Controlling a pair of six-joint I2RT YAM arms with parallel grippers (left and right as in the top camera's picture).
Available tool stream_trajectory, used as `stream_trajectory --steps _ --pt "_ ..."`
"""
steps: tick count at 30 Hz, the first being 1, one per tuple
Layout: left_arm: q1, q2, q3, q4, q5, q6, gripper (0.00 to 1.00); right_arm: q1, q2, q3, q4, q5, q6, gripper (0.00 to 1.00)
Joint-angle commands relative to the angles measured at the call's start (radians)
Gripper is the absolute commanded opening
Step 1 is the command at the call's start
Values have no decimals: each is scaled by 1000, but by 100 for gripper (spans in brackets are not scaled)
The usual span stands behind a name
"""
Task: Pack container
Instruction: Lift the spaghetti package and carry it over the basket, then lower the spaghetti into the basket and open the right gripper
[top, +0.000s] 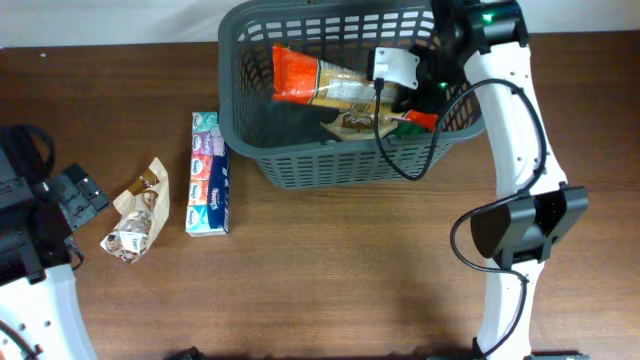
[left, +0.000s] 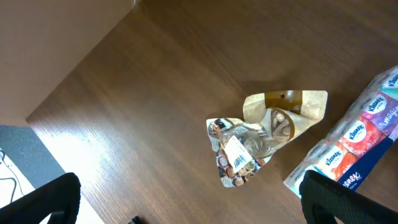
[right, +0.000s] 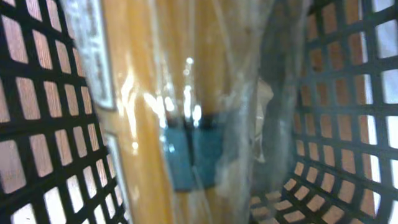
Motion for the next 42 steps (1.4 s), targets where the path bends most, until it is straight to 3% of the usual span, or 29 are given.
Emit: stream_trajectory --steps 1,6,12,13,24,28,35,42 --pt "6 -11 16 3 4 2 99 0 -17 -25 26 -51 -22 4" --pt "6 -11 16 3 5 2 99 0 -17 -72 39 -51 -22 6" --pt "6 -11 16 3 4 2 99 0 -17 -77 39 -51 -22 32" --pt "6 -11 16 3 5 2 99 0 -17 -77 40 -51 -22 99" --pt "6 -11 16 3 4 2 99 0 -18 -68 51 -52 -14 99" --pt "6 -11 16 3 4 2 99 0 -20 -8 84 -55 119 99" --pt "6 -11 16 3 4 2 99 -1 -35 340 99 -6 414 99" --pt "6 -11 16 3 4 2 99 -1 -71 683 55 388 632 99"
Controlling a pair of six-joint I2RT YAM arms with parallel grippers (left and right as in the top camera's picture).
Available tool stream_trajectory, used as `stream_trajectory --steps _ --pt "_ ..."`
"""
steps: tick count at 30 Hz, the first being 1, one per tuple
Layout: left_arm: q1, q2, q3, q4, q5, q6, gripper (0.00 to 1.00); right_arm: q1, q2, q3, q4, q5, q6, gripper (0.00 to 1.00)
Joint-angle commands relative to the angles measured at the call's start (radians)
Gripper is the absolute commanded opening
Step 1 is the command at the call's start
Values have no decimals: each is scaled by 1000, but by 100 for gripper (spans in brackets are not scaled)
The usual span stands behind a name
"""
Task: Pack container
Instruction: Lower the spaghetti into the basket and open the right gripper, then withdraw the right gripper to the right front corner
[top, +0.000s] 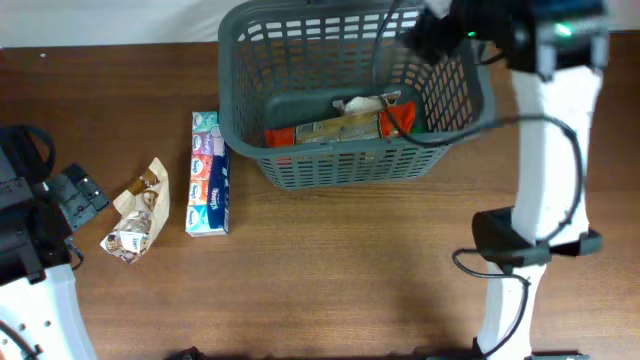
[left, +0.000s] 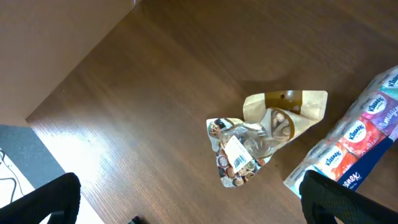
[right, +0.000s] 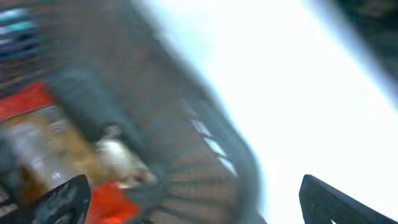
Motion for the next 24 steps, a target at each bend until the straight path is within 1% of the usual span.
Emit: stream_trajectory --steps 1,5,8,11,14,15,16,21,24 --pt "6 -11 16 2 5 2 99 -1 -72 95 -40 298 142 99" --pt "6 -11 16 2 4 2 99 -2 -142 95 -121 491 143 99" --pt "6 -11 16 3 4 2 99 -2 -188 95 -183 582 174 99" --pt "6 -11 16 3 4 2 99 -33 -242 95 -256 685 340 99" --pt "6 -11 16 2 4 2 99 -101 -277 87 -256 776 576 99" --pt "6 -11 16 2 4 2 99 -170 -295 87 -256 752 603 99" --pt "6 -11 16 2 4 2 99 -194 -299 87 -256 733 604 99" --pt "6 -11 16 2 4 2 99 -292 -302 68 -256 592 626 99" --pt "6 -11 16 2 4 2 99 -339 -302 16 -256 589 642 99"
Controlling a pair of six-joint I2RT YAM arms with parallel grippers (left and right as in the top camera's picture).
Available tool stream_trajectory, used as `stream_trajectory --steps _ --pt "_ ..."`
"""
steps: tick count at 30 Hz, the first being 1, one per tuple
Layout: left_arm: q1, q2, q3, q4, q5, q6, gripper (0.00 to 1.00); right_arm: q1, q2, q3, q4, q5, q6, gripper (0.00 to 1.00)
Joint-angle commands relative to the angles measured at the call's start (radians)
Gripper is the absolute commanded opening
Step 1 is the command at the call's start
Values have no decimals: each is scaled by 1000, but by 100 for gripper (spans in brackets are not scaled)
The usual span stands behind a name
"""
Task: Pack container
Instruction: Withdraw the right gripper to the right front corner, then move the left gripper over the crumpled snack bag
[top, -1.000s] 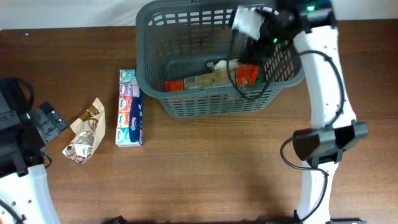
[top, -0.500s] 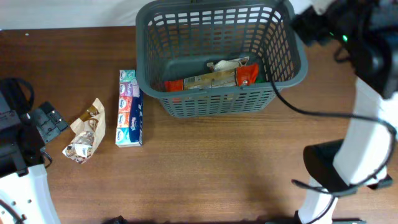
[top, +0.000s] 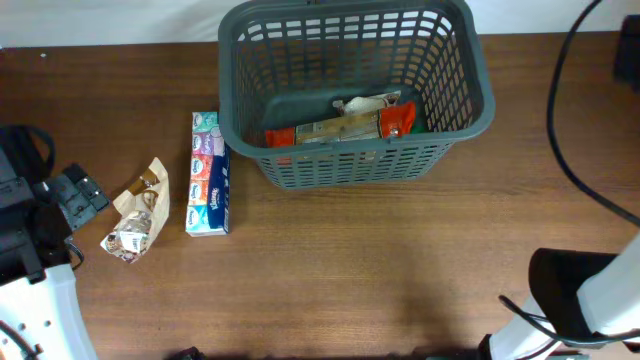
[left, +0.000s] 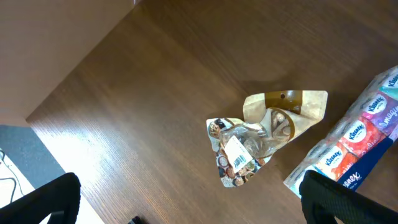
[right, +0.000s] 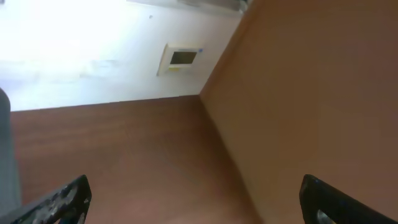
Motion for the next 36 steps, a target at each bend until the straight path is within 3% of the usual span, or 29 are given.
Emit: stream_trajectory --steps 1,6,12,25,36 --pt "6 -11 16 2 4 2 99 -66 -2 -82 -6 -49 83 99" --pt "6 -11 16 2 4 2 99 -201 -6 -318 -6 -145 243 99" --pt "6 -11 16 3 5 2 99 -293 -6 -444 -6 -293 244 99" --pt "6 -11 16 2 5 2 99 -438 -5 -687 24 -296 245 99" --pt "6 -11 16 11 37 -6 99 -447 -4 -852 58 -321 245 99"
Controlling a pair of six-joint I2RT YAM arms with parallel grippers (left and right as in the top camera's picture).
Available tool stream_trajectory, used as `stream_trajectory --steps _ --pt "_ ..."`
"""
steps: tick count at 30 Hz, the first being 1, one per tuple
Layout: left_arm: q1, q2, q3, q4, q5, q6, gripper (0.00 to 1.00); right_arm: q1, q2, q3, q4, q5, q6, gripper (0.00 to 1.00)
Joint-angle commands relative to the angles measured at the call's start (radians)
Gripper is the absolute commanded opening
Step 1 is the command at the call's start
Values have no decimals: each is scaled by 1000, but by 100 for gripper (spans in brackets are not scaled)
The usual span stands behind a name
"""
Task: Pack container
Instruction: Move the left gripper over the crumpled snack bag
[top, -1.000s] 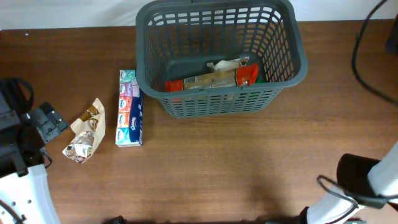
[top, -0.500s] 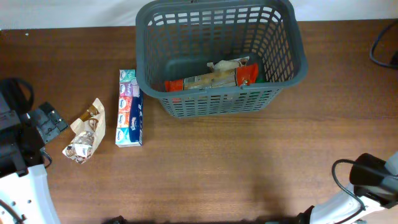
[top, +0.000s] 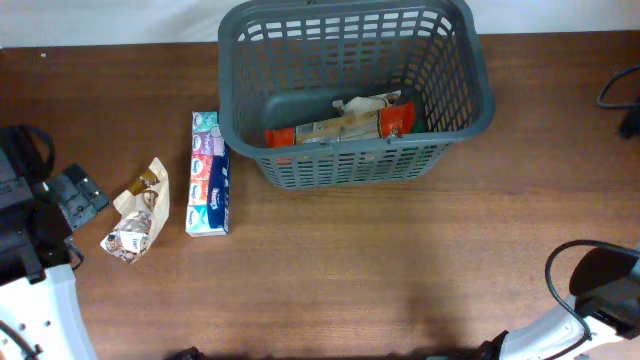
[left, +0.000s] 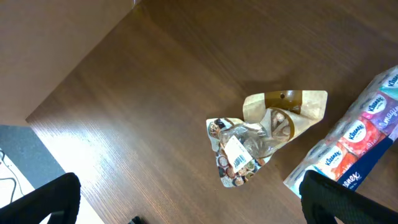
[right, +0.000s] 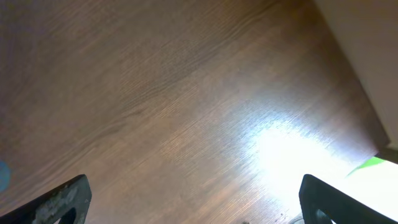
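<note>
The grey basket (top: 340, 170) stands at the back of the table with an orange and yellow packet (top: 340, 125) lying flat in its bottom. Left of it lie a pack of tissues (top: 208, 188) (left: 357, 146) and a crumpled snack bag (top: 135, 210) (left: 264, 140). My left gripper (left: 186, 186) hangs open above the table left of the snack bag, touching nothing. My right gripper (right: 193, 186) is open over bare wood, outside the overhead view.
The right arm's base (top: 600, 285) sits at the front right corner, with a cable (top: 625, 100) at the right edge. The left arm (top: 30, 220) fills the left edge. A table edge (right: 367, 106) runs near my right gripper.
The right arm has left the overhead view at the top right edge. Its wrist camera showed the wall and a table corner and now shows bare wood near the edge. The left side is unchanged.
My right gripper was inside the basket, right at the orange and yellow packet, which stood tilted. Then the packet lay flat on the basket's bottom with the gripper above the back right rim. The arm then stood off to the right, and now is open over bare table.
</note>
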Motion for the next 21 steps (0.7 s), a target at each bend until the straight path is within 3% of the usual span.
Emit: stream_trajectory --steps 1,8,21 --pt "6 -11 16 16 63 -6 99 -3 -4 -15 3 -25 11 99" --pt "6 -11 16 -8 324 -5 99 -3 -4 -15 3 -24 11 99" --pt "6 -11 16 -40 420 21 99 -3 -4 -15 3 -24 11 99"
